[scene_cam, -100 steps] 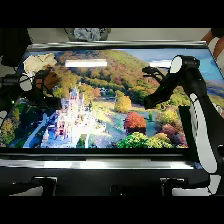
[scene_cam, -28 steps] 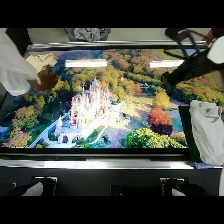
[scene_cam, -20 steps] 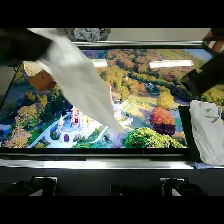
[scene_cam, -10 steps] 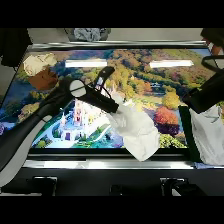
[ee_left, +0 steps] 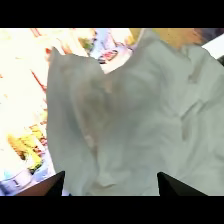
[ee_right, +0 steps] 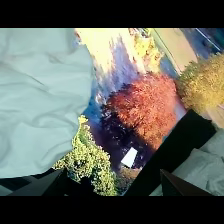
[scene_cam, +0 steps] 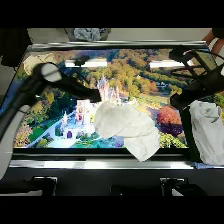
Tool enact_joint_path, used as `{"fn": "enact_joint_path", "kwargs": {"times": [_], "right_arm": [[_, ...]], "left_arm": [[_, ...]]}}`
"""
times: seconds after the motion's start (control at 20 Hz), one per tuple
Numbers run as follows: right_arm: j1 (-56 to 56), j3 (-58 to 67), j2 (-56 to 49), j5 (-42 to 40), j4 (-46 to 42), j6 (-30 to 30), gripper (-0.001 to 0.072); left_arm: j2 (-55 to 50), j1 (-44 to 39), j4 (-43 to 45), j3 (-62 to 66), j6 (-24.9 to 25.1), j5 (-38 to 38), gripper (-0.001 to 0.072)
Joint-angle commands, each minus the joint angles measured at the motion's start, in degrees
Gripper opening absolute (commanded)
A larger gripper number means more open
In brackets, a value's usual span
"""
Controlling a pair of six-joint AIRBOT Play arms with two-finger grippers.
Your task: Fold the shirts.
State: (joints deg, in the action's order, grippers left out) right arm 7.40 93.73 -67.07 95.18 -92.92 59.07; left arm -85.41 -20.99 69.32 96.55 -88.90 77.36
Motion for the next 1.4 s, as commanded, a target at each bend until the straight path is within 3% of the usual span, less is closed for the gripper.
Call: {"fn": "enact_joint_path", "kwargs": {"times": [0.0, 0.2, 0.35, 0.5, 0.7, 1.05, 1.1, 1.15, 1.2, 1.25, 1.35], "right_arm": [[-0.6, -3.7, -2.2, -1.6, -3.9, -0.9, 0.0701], [-9.7, -22.8, -2.3, -1.7, 8.3, -2.1, 0.0688], [-14.1, -33.7, -2.3, -2.6, 18.4, -4.7, 0.0688], [-13.9, -38.1, -2.3, -3.4, 18.9, -5.9, 0.0689], [-13.9, -38.8, -2.4, -5.4, 19.3, -6.0, 0.0693], [-13.9, -43.3, -2.5, -8.7, 22.0, -7.9, 0.0709], [-13.9, -44.8, -2.5, -9.9, 21.9, -7.9, 0.071], [-13.9, -46.2, -2.5, -10.9, 21.9, -7.6, 0.071], [-13.9, -47.7, -2.5, -12.5, 21.9, -7.2, 0.071], [-13.9, -49.2, -2.5, -13.8, 21.8, -6.7, 0.0711], [-13.9, -52.5, -2.7, -16.8, 22.7, -5.5, 0.071]], "left_arm": [[6.4, 8.8, 3.5, -1.3, 0.1, 3.1, 0.0709], [6.8, 9.9, 2.2, -16.3, 0.4, 3.5, 0.0709], [6.6, 7.8, -2.7, -30.6, 1.3, -6.6, 0.0709], [5.4, 7.7, -10.4, -36.7, 1.6, -16.4, 0.0709], [1.7, 7.7, -19.6, -37.1, 7.0, -22.9, 0.0709], [-4.1, 5.9, -29.5, -37.1, 13.5, -24.5, 0.0705], [-4.5, 5.4, -29.9, -37.1, 13.5, -24.8, 0.0637], [-4.6, 5.1, -29.9, -37.1, 13.5, -24.8, 0.0418], [-4.6, 5.1, -29.9, -37.1, 13.5, -24.7, 0.0102], [-4.5, 5.1, -29.9, -37.1, 13.6, -24.3, 0.0029], [-4.4, 5.5, -29.9, -36.7, 14.5, -22.9, 0.0028]]}}
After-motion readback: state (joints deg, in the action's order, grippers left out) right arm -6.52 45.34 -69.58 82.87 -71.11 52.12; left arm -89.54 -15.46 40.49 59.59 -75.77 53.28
